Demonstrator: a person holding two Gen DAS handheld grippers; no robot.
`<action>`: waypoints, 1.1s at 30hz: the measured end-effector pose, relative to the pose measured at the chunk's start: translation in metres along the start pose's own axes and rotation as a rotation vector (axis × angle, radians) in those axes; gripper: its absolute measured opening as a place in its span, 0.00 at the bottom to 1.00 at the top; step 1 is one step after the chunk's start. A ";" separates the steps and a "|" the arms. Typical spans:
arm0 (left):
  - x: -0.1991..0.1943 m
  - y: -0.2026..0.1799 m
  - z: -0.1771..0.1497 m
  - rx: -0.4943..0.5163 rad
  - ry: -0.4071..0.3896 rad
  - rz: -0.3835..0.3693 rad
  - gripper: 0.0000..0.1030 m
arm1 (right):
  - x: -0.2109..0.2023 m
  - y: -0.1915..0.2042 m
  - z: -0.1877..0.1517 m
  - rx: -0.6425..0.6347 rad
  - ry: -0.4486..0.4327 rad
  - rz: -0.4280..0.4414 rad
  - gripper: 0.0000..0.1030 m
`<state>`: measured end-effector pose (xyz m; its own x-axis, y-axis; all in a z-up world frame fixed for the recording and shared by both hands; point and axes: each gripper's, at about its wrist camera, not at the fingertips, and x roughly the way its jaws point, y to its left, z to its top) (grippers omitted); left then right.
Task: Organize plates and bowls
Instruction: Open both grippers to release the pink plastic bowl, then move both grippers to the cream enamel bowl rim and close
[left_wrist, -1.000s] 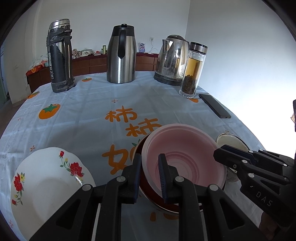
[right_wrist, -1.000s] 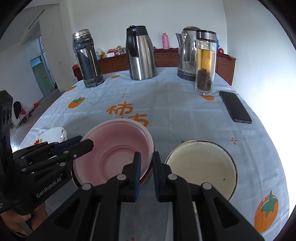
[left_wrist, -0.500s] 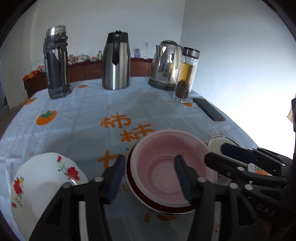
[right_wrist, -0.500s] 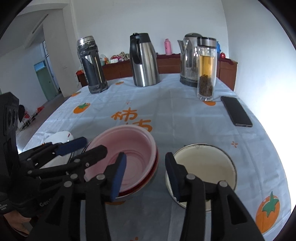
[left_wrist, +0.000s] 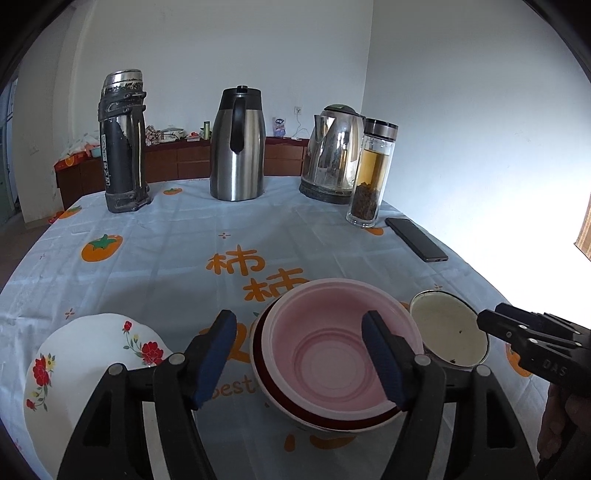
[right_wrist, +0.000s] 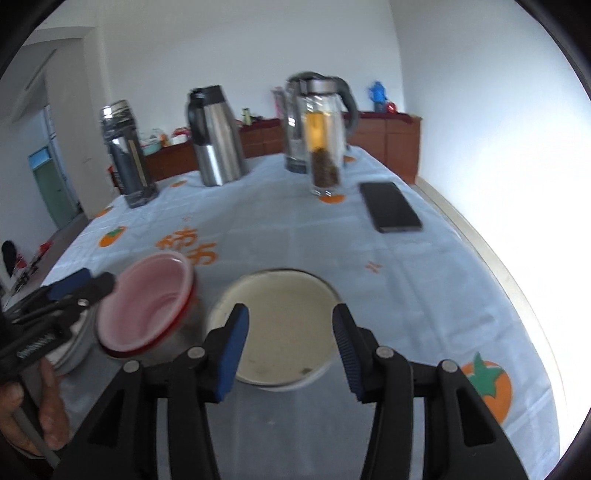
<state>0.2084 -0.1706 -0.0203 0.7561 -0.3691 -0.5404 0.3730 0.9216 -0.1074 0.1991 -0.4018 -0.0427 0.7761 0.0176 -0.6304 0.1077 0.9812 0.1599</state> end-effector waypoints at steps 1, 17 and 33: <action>-0.001 -0.002 0.000 0.007 -0.007 0.004 0.70 | 0.002 -0.007 -0.001 0.012 0.006 -0.012 0.37; -0.007 -0.064 0.001 0.144 0.001 -0.045 0.70 | 0.024 -0.032 -0.009 0.035 0.062 -0.003 0.06; 0.016 -0.131 -0.019 0.212 0.135 -0.188 0.49 | 0.005 -0.062 -0.017 0.068 0.031 -0.013 0.06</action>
<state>0.1612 -0.2949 -0.0305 0.5907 -0.4981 -0.6347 0.6137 0.7881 -0.0473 0.1855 -0.4593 -0.0686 0.7547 0.0115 -0.6560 0.1610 0.9661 0.2021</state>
